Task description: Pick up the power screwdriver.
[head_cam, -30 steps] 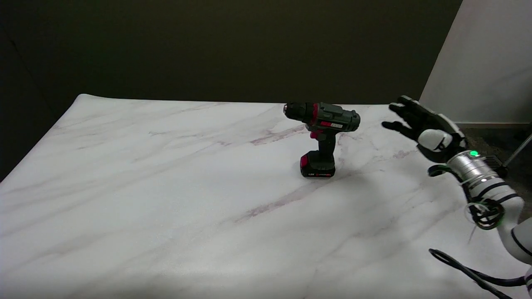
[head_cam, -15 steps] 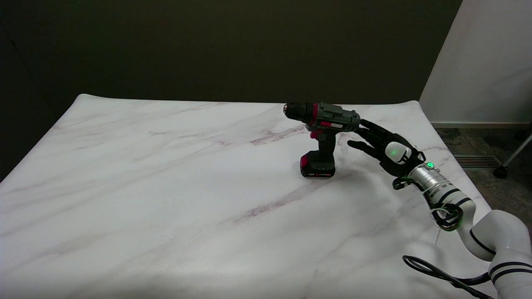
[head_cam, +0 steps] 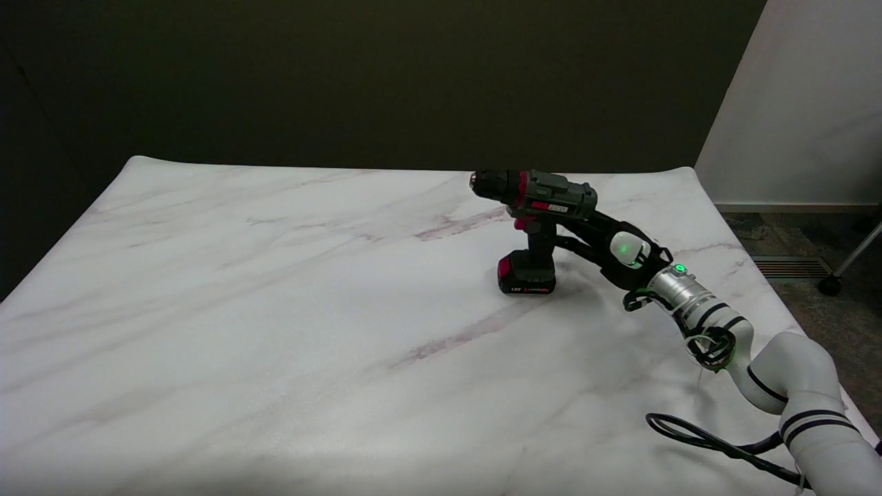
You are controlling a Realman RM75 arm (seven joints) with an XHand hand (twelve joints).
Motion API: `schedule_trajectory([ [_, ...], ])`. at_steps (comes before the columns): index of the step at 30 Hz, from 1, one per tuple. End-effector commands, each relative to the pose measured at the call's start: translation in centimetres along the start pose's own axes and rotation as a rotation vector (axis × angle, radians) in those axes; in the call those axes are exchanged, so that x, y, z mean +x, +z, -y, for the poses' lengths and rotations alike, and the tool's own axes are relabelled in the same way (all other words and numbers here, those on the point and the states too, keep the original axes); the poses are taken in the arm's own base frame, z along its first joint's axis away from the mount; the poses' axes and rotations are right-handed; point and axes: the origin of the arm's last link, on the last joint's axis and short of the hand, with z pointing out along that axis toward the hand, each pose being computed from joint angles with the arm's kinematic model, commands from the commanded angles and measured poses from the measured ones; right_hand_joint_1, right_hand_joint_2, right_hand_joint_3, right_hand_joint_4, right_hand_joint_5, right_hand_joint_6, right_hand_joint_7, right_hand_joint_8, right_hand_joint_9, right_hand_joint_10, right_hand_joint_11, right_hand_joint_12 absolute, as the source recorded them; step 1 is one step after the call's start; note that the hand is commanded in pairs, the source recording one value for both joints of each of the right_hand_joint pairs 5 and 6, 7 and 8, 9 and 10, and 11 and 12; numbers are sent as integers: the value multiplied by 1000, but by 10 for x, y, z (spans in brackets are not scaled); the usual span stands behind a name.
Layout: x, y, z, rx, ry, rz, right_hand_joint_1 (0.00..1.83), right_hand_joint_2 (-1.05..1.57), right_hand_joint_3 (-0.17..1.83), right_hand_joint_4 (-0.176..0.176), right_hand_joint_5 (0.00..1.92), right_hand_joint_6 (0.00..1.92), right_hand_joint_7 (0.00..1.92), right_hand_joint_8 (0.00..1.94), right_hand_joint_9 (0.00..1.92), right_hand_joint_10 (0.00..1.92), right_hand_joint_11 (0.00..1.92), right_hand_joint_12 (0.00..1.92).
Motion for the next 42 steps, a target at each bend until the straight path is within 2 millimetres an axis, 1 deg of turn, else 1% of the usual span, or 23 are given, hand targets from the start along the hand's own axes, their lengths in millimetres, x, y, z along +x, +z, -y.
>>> schedule_trajectory([
  [1, -32, 36, -2, -48, -62, 103, 1101, -316, 274, -176, 203, 203, 524, 524, 161, 161, 413, 413],
  [7, -40, 45, -2, -63, -118, 102, 1097, -312, 260, -176, 217, 217, 541, 541, 163, 163, 285, 285],
  [13, -43, 52, 1, -59, -130, 94, 1101, -326, 307, -176, 237, 237, 547, 547, 150, 150, 228, 228],
  [20, -45, 56, 5, -54, -149, 95, 1096, -301, 294, -176, 245, 245, 551, 551, 140, 140, 154, 154],
  [30, -56, 64, 11, -37, -151, 114, 1098, -276, 309, -176, 233, 233, 552, 552, 130, 130, 109, 109],
  [35, -60, 64, 10, -38, -153, 123, 1099, -261, 313, -156, 223, 223, 548, 548, 127, 127, 96, 96],
  [42, -66, 64, 12, -29, -162, 139, 1100, -238, 311, -154, 221, 221, 545, 545, 127, 127, 91, 91],
])
